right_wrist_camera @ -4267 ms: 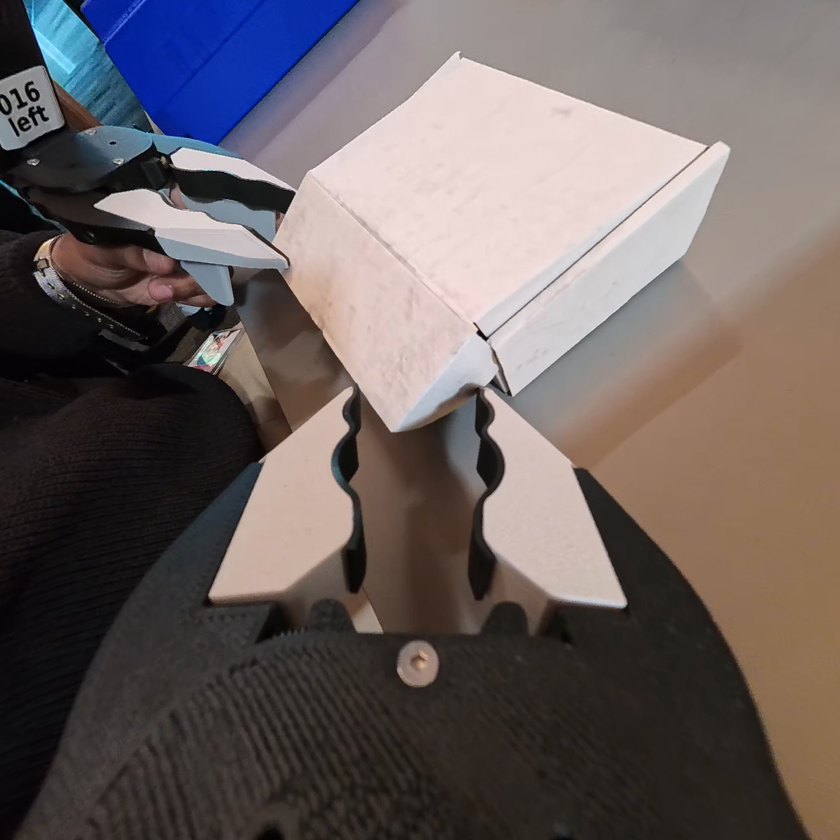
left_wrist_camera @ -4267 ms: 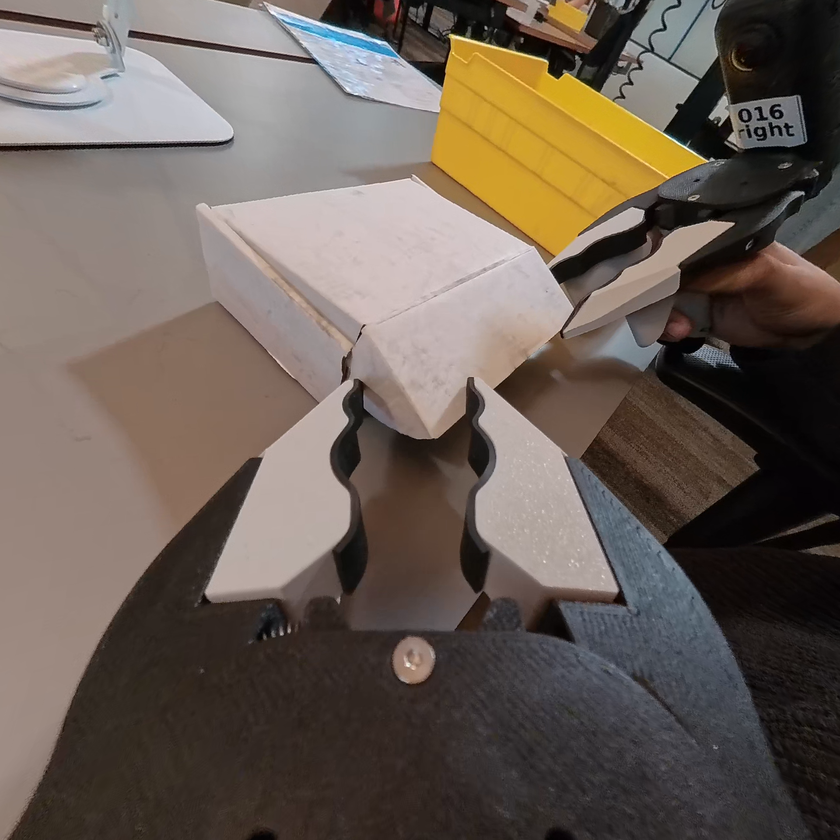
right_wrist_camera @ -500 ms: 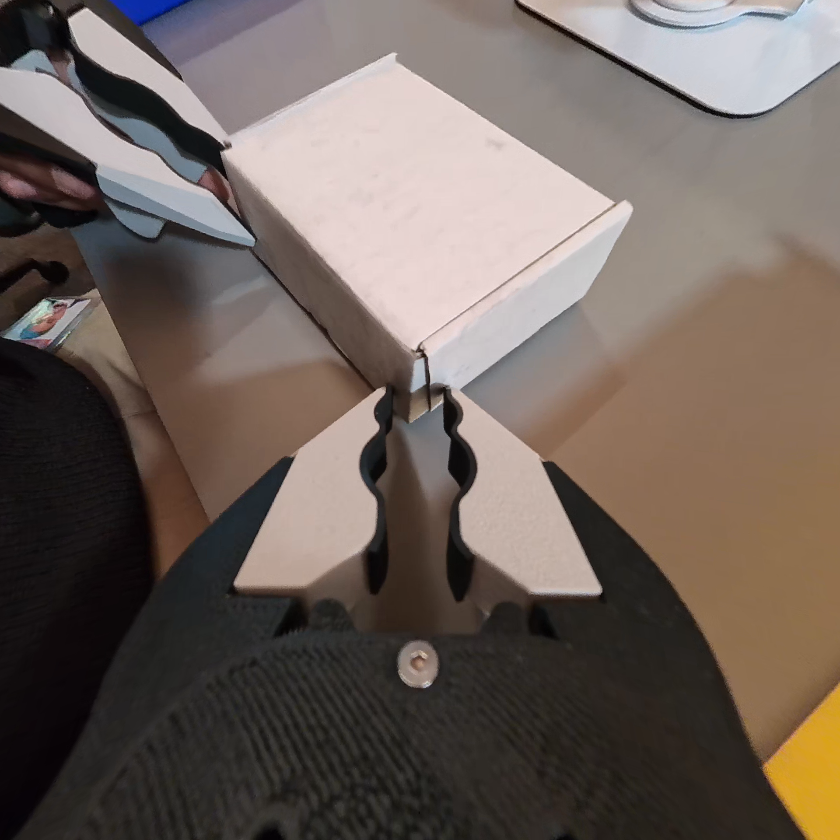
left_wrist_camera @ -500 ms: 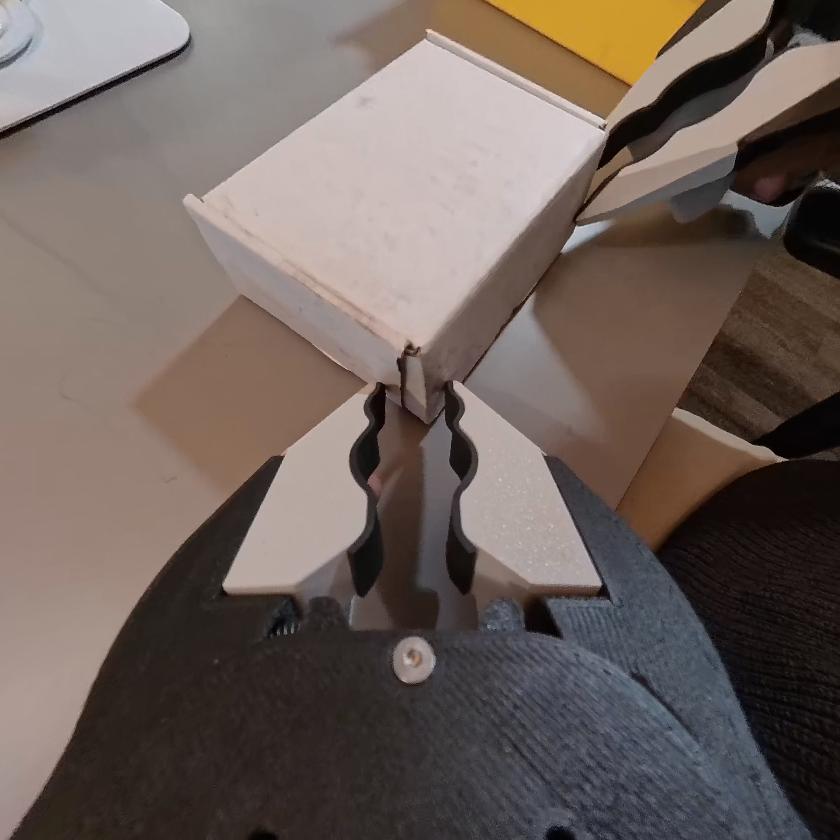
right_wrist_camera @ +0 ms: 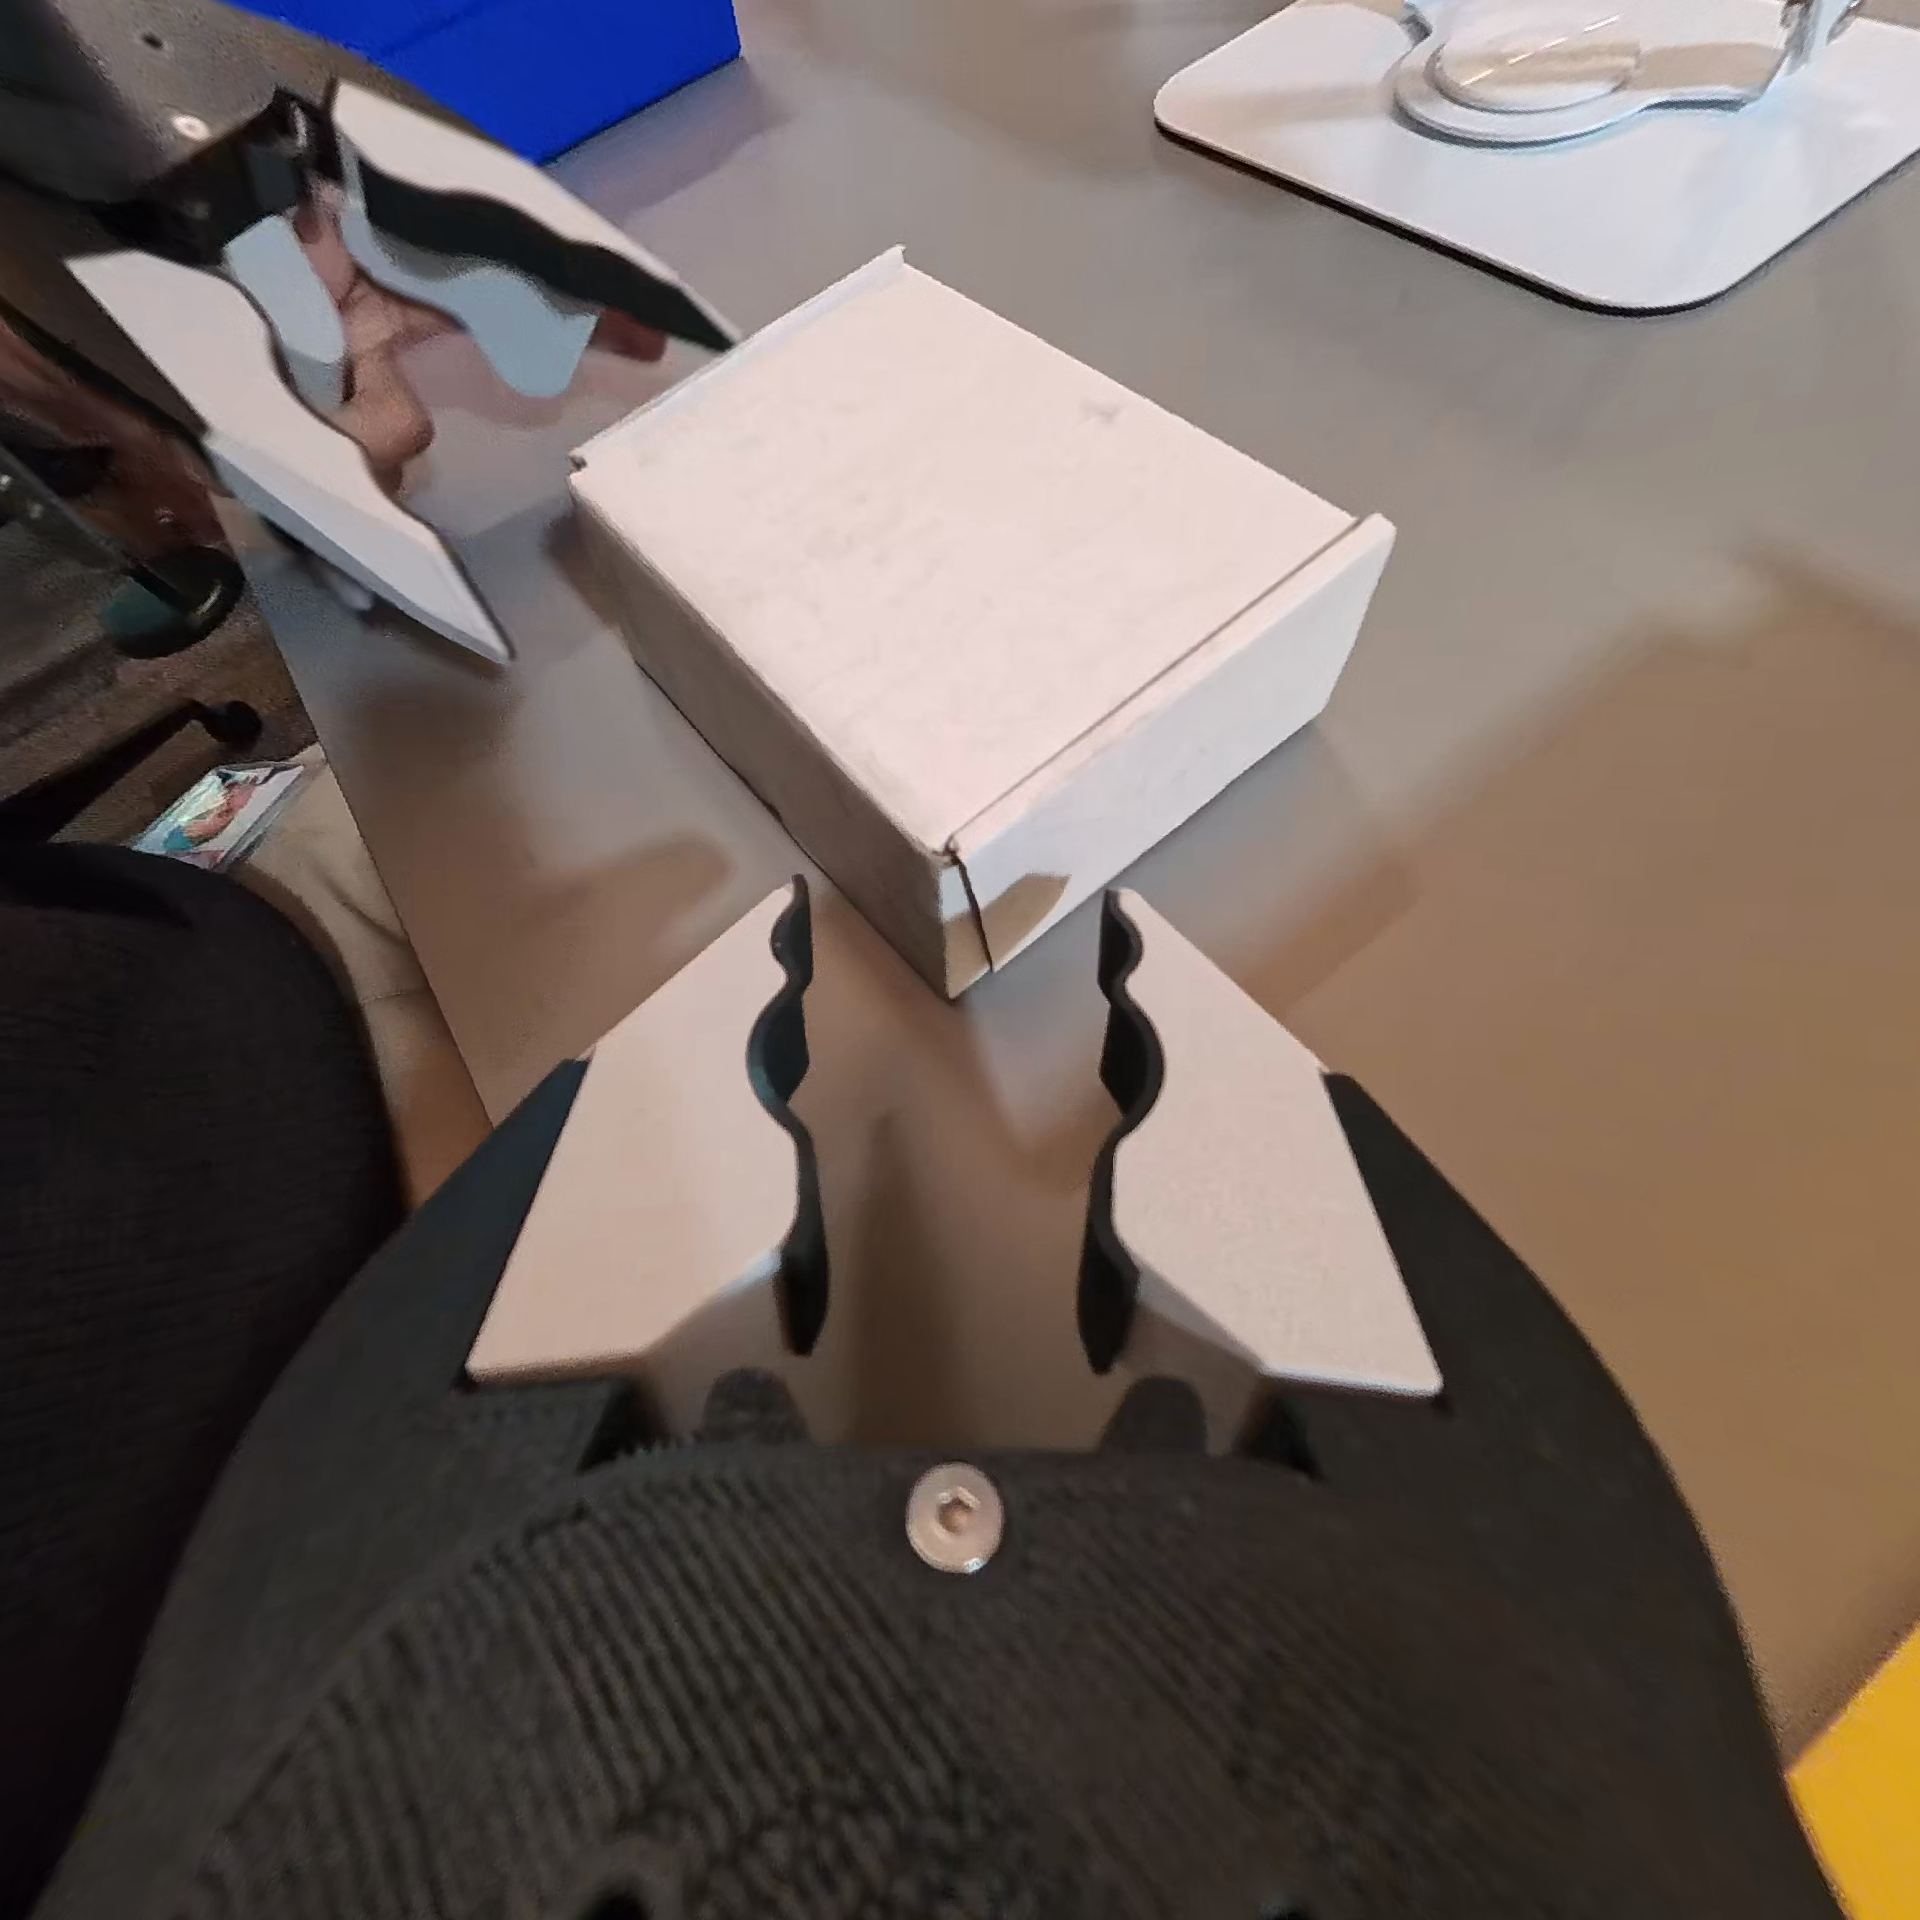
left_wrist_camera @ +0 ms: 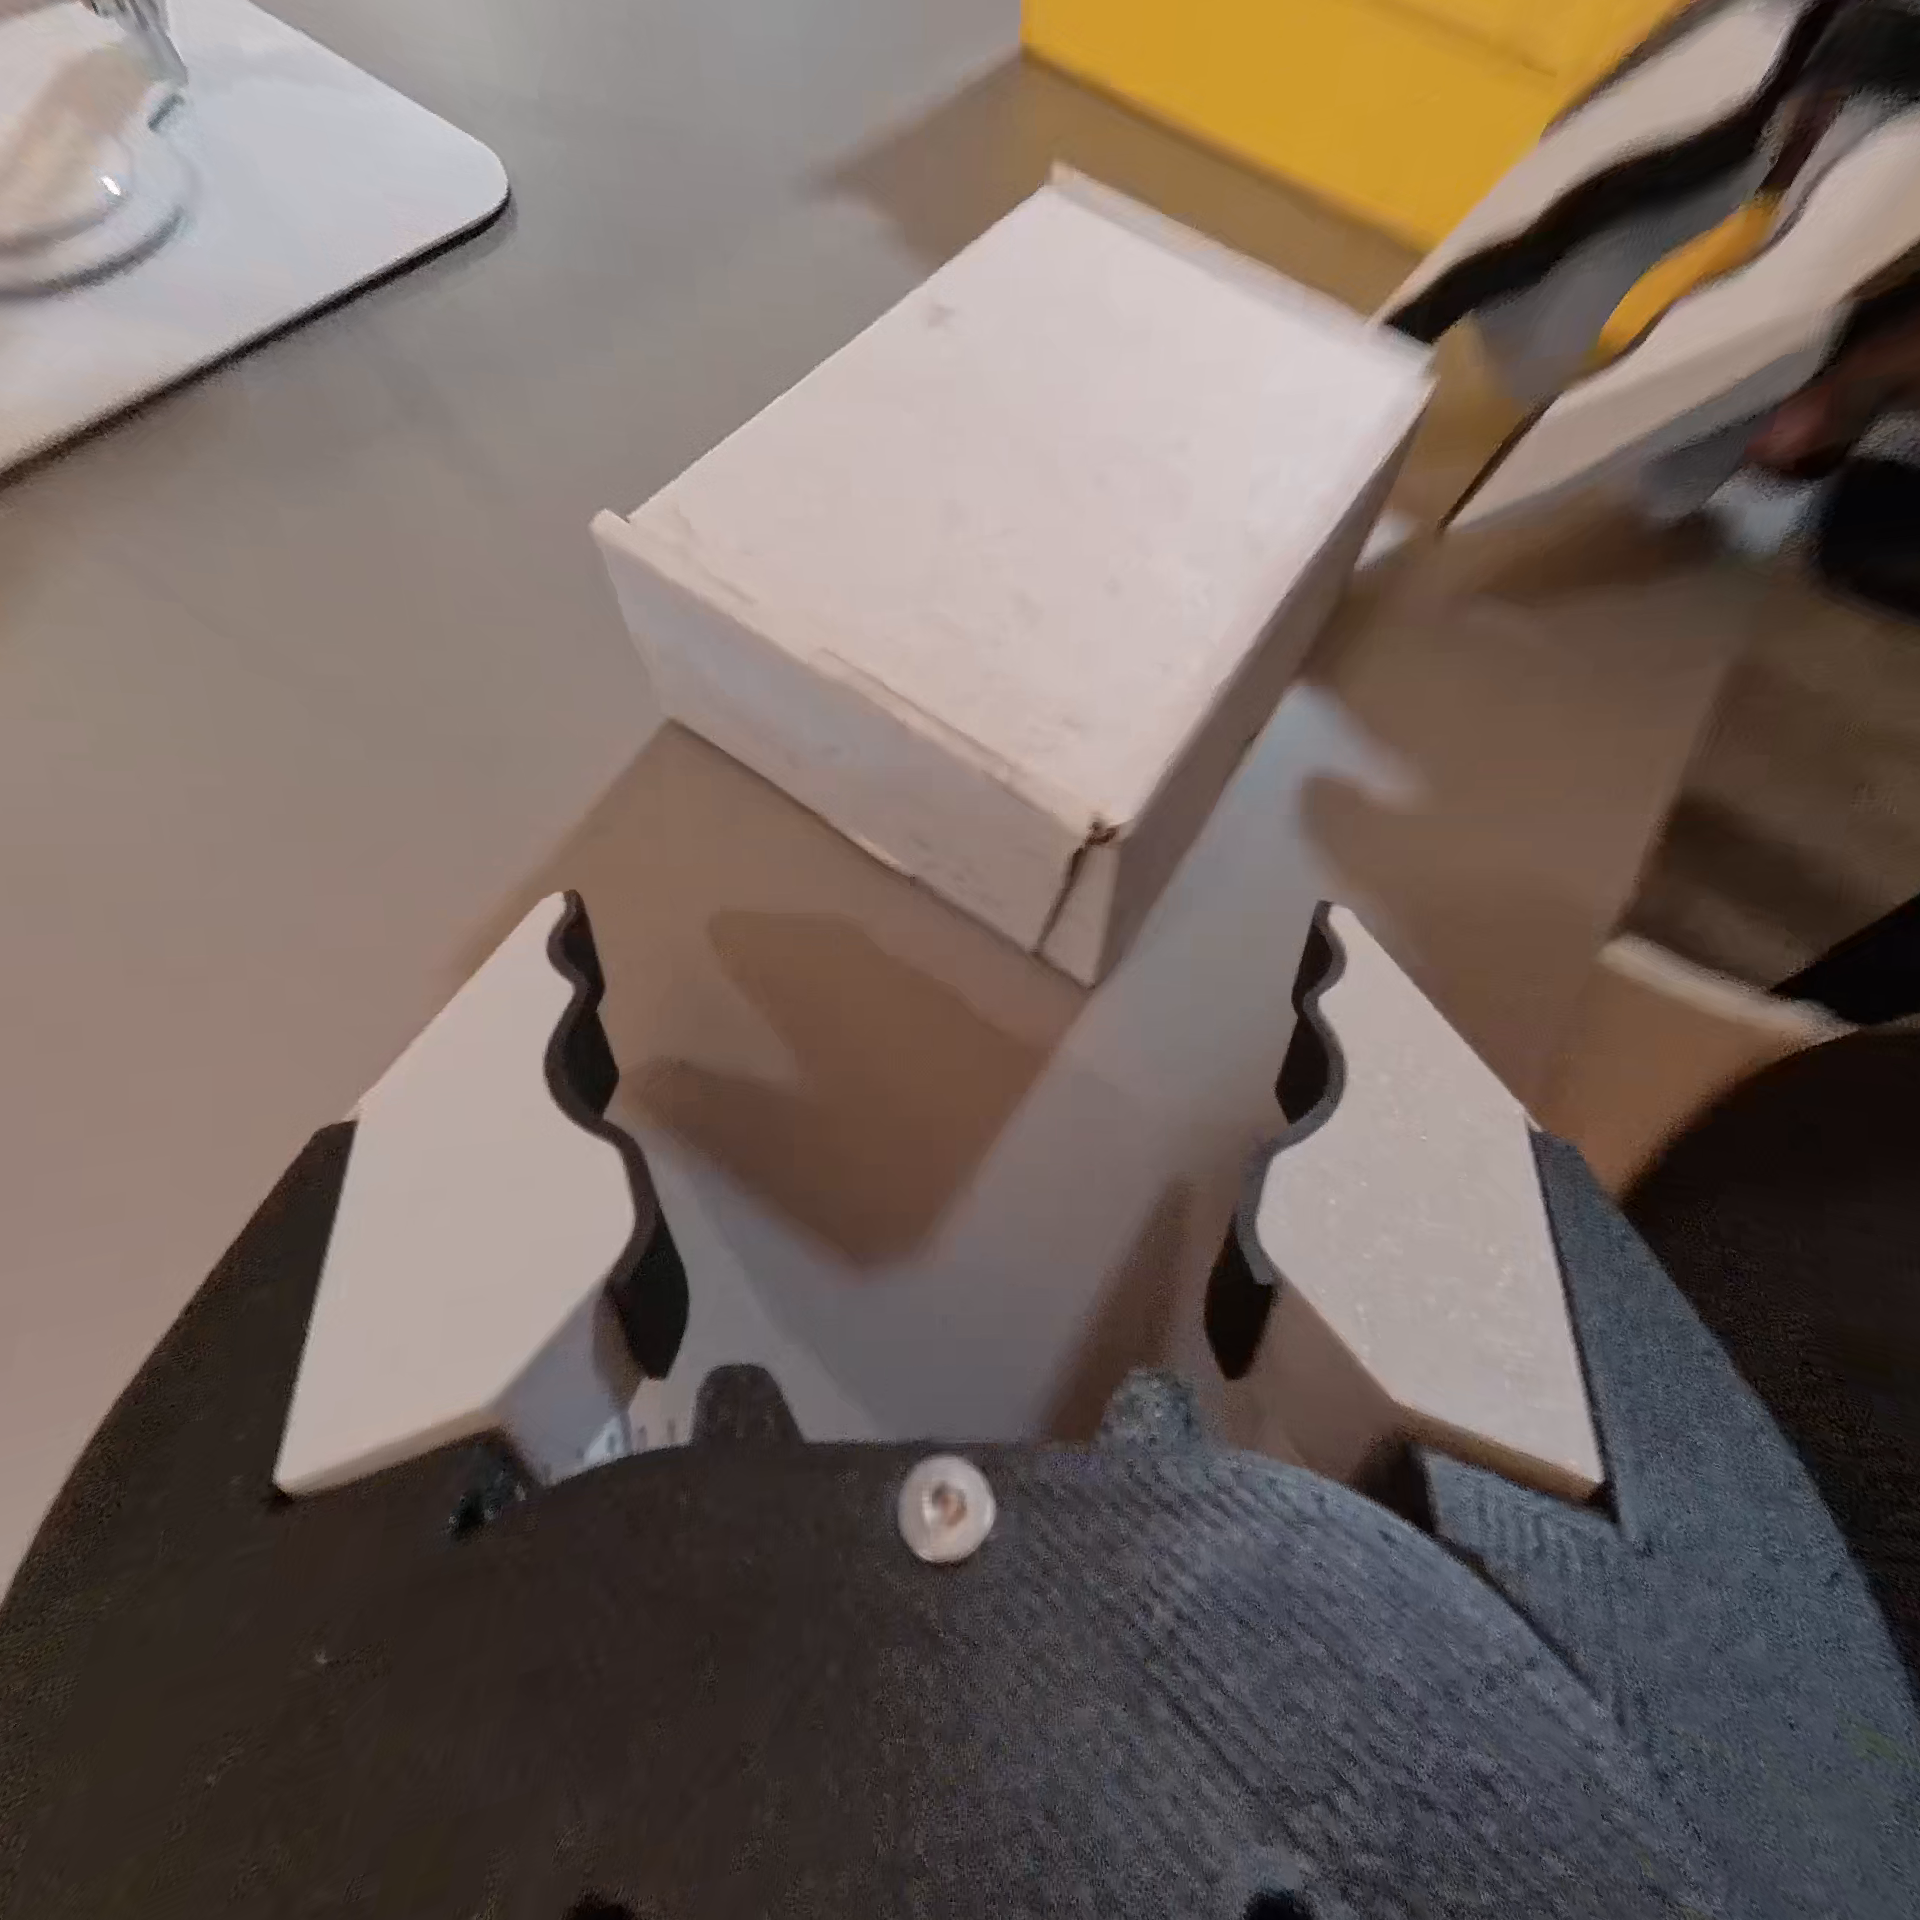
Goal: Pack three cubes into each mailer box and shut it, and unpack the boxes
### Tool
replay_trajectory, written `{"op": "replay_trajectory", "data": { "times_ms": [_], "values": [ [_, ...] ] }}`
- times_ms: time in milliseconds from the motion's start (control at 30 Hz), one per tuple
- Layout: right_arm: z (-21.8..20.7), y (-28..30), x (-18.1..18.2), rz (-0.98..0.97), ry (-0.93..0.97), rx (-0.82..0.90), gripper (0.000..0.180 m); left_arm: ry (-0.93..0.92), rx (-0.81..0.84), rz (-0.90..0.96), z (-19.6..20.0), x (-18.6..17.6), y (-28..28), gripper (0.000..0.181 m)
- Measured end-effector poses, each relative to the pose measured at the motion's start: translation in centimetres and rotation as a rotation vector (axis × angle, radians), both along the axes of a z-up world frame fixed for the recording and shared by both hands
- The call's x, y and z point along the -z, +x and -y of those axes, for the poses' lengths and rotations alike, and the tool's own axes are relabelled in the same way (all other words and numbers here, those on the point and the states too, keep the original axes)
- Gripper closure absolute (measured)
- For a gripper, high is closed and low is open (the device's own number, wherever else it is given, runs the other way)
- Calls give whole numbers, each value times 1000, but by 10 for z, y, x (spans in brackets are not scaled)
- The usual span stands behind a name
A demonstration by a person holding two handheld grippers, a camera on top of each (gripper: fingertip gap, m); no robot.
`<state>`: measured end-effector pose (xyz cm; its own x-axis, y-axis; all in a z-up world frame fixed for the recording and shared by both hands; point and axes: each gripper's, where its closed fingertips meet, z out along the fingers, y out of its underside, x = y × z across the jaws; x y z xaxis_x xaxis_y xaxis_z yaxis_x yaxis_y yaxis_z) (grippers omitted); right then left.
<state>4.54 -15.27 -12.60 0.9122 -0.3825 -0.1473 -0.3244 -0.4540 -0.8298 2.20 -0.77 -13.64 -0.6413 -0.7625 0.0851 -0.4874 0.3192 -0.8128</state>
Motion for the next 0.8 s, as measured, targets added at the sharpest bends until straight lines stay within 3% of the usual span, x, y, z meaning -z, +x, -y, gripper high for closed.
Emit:
{"op": "replay_trajectory", "data": {
  "times_ms": [133,200,300,533,600,733,767,800],
  "values": [
    [-3,-1,4,4,-21,-8,125,350,98,203,-15,13,28,42],
    [-4,0,3,6,-20,-8,126,280,218,247,5,5,29,48],
    [-4,0,2,-1,-10,-8,127,207,355,166,21,8,29,47],
    [-3,3,7,-40,-1,3,128,221,428,131,33,15,41,41],
    [-2,3,9,-58,5,3,126,248,424,158,33,16,41,52],
    [1,3,9,-94,23,-1,123,246,446,182,34,14,38,57],
    [1,4,10,-99,23,7,123,249,455,192,34,13,37,78],
    [4,7,11,-87,13,27,124,257,435,231,32,10,39,120]
  ]
}}
